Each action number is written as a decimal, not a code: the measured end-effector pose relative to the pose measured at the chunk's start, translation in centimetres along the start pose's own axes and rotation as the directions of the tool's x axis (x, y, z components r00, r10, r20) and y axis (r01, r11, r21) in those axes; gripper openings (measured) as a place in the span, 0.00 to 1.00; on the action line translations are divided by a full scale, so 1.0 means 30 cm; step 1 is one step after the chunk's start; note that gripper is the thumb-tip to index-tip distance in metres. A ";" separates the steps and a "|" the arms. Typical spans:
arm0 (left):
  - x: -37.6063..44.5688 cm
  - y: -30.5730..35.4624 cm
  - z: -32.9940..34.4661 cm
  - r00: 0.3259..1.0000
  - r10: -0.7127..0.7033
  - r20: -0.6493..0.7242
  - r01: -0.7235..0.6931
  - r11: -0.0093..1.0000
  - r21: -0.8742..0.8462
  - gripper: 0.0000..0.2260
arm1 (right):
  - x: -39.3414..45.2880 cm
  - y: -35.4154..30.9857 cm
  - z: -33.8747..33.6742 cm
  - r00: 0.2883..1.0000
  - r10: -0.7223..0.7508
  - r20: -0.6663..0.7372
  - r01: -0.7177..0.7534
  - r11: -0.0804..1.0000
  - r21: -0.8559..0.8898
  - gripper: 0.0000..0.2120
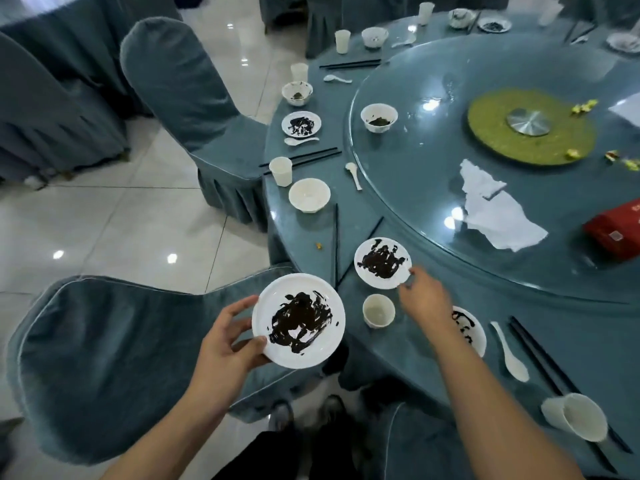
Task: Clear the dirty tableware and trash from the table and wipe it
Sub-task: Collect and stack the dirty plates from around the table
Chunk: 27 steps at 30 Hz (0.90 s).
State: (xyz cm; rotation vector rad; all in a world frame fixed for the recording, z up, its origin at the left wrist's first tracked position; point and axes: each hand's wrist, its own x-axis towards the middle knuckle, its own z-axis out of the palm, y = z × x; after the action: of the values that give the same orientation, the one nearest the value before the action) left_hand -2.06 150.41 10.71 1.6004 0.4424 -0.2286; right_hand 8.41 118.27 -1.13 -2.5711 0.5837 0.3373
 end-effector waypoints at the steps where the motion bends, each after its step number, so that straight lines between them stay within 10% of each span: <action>1: 0.016 0.006 0.010 1.000 -0.005 -0.005 0.005 1.000 0.007 0.26 | 0.043 -0.002 0.010 0.999 0.041 0.009 -0.041 0.999 0.015 0.19; 14: 0.154 0.028 0.019 0.997 -0.063 -0.043 0.063 0.998 -0.017 0.26 | 0.220 -0.026 0.080 0.917 0.398 0.016 -0.383 0.873 0.302 0.08; 21: 0.178 0.043 0.039 0.995 -0.056 -0.078 0.049 0.995 -0.088 0.26 | 0.087 -0.110 -0.083 0.927 0.328 -0.184 -0.127 0.732 0.669 0.07; 27: 0.154 0.066 0.035 0.996 -0.027 -0.090 0.012 0.987 -0.163 0.25 | -0.076 -0.273 -0.099 0.992 -0.011 -0.126 0.101 0.668 0.737 0.09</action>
State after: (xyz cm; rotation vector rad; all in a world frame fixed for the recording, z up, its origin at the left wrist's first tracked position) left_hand 3.04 149.96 10.54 1.4512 0.5348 -0.1300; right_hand 10.55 124.09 5.43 -1.7965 0.5321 -0.0784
